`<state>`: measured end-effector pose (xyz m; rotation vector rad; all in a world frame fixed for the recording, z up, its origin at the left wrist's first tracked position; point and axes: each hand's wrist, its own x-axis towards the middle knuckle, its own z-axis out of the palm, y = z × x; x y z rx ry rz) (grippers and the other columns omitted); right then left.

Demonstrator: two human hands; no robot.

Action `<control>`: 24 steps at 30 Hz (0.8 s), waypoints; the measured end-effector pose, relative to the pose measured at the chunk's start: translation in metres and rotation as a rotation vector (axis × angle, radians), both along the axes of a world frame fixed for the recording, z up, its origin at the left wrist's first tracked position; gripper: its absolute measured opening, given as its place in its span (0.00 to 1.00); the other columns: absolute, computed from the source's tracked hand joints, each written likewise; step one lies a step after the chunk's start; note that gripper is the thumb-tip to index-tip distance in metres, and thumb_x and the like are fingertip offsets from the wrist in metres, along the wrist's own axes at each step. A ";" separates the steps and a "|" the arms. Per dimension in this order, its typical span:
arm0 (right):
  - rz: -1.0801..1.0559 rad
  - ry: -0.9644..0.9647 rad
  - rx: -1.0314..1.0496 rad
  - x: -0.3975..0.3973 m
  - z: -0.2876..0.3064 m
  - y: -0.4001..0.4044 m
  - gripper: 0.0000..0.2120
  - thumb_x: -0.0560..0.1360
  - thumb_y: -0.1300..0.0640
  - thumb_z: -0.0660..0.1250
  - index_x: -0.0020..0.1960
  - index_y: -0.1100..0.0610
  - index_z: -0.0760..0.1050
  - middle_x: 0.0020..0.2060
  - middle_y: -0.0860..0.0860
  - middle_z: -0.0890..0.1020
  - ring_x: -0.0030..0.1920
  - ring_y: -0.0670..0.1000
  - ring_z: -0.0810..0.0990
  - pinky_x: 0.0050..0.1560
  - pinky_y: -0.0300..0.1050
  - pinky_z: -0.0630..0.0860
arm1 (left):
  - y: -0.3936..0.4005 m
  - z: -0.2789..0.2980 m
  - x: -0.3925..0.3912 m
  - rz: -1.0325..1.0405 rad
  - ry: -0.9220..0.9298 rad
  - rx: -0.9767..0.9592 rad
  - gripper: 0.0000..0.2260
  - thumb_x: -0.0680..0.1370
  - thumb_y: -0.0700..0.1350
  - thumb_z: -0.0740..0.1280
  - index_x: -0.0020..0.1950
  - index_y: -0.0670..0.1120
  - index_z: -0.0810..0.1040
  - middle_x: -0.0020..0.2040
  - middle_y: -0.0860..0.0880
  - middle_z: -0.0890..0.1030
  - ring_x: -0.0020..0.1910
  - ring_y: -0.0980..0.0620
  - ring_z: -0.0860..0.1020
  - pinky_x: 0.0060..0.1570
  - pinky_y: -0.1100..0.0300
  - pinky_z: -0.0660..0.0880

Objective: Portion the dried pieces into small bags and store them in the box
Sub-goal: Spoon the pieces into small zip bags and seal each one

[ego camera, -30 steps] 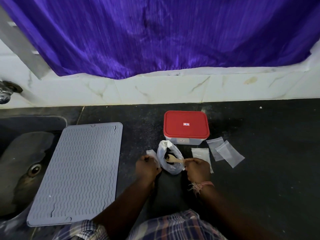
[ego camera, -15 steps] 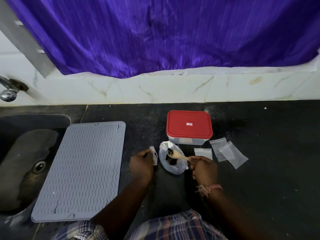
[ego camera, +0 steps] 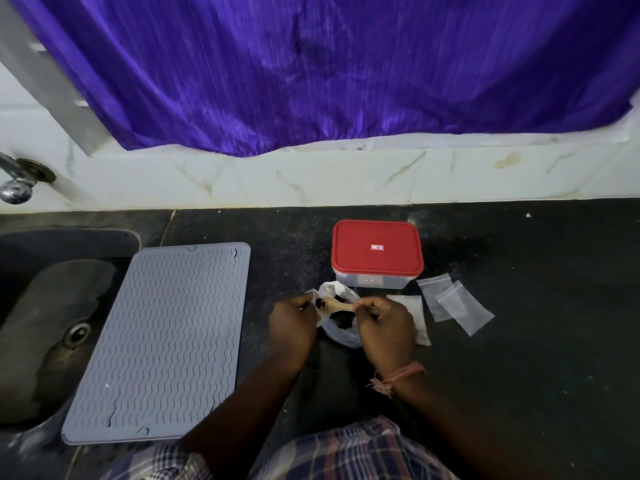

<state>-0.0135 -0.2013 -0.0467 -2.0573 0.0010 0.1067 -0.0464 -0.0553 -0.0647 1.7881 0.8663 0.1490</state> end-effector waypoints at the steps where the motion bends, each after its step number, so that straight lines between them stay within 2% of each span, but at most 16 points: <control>1: 0.023 -0.049 -0.036 -0.001 0.001 0.001 0.07 0.74 0.62 0.70 0.42 0.52 0.84 0.36 0.44 0.85 0.38 0.38 0.81 0.40 0.26 0.72 | -0.001 0.001 0.000 0.002 0.000 -0.002 0.09 0.81 0.43 0.68 0.51 0.51 0.88 0.36 0.54 0.86 0.40 0.53 0.86 0.49 0.49 0.84; 3: 0.099 -0.185 -0.118 -0.003 0.000 0.003 0.07 0.74 0.61 0.69 0.42 0.53 0.84 0.37 0.46 0.84 0.38 0.42 0.81 0.42 0.36 0.76 | -0.003 0.003 -0.001 -0.003 0.012 -0.009 0.11 0.80 0.39 0.67 0.53 0.52 0.88 0.36 0.56 0.85 0.41 0.54 0.86 0.49 0.52 0.84; 6: 0.299 -0.365 -0.295 -0.007 -0.007 0.005 0.08 0.74 0.58 0.63 0.44 0.54 0.81 0.39 0.50 0.82 0.39 0.49 0.79 0.40 0.47 0.78 | -0.004 0.002 -0.002 -0.039 -0.014 -0.035 0.16 0.78 0.37 0.66 0.43 0.57 0.87 0.36 0.54 0.87 0.40 0.54 0.86 0.48 0.52 0.84; 8: 0.419 -0.453 -0.431 -0.008 -0.014 0.004 0.12 0.75 0.57 0.61 0.50 0.54 0.82 0.41 0.51 0.80 0.39 0.52 0.80 0.38 0.49 0.78 | -0.002 0.001 -0.002 -0.018 -0.020 -0.063 0.15 0.77 0.36 0.65 0.45 0.53 0.89 0.37 0.52 0.87 0.38 0.53 0.86 0.47 0.50 0.84; 10: 0.478 -0.538 -0.492 -0.007 -0.017 0.002 0.13 0.74 0.58 0.63 0.54 0.54 0.82 0.41 0.51 0.79 0.38 0.54 0.80 0.36 0.50 0.78 | 0.001 0.001 -0.003 0.023 -0.010 -0.074 0.15 0.76 0.36 0.66 0.47 0.51 0.89 0.37 0.51 0.87 0.38 0.52 0.86 0.47 0.49 0.84; 13: 0.436 -0.614 -0.411 -0.006 -0.012 -0.002 0.14 0.74 0.60 0.62 0.56 0.55 0.83 0.42 0.52 0.80 0.40 0.52 0.78 0.39 0.46 0.77 | 0.004 0.001 -0.004 0.098 0.002 -0.122 0.12 0.77 0.37 0.67 0.48 0.50 0.89 0.37 0.50 0.88 0.39 0.50 0.87 0.50 0.45 0.84; 16: 0.198 -0.504 -0.150 -0.004 -0.004 -0.008 0.11 0.76 0.65 0.66 0.54 0.56 0.83 0.45 0.50 0.82 0.45 0.46 0.80 0.46 0.39 0.76 | 0.006 0.000 -0.005 0.135 0.011 -0.160 0.10 0.79 0.40 0.68 0.46 0.49 0.88 0.37 0.49 0.88 0.40 0.48 0.87 0.51 0.43 0.84; 18: 0.059 -0.407 -0.034 0.002 -0.008 -0.015 0.08 0.75 0.66 0.69 0.50 0.56 0.83 0.44 0.47 0.84 0.46 0.44 0.81 0.48 0.42 0.78 | 0.007 0.002 -0.005 0.139 0.008 -0.164 0.11 0.80 0.42 0.67 0.43 0.50 0.88 0.38 0.49 0.88 0.41 0.46 0.87 0.51 0.42 0.83; 21: -0.012 -0.294 -0.066 0.005 -0.020 -0.024 0.06 0.75 0.63 0.71 0.47 0.54 0.83 0.42 0.46 0.84 0.44 0.43 0.82 0.48 0.47 0.80 | 0.010 0.007 -0.007 0.078 0.001 -0.124 0.12 0.81 0.43 0.67 0.42 0.49 0.88 0.38 0.48 0.87 0.42 0.44 0.87 0.50 0.44 0.83; 24: 0.025 -0.279 -0.174 0.000 -0.027 -0.026 0.05 0.74 0.62 0.71 0.46 0.54 0.83 0.40 0.47 0.84 0.41 0.45 0.81 0.46 0.45 0.80 | 0.011 0.016 -0.006 -0.057 -0.010 0.101 0.11 0.81 0.45 0.67 0.42 0.48 0.87 0.36 0.49 0.86 0.39 0.49 0.85 0.45 0.48 0.83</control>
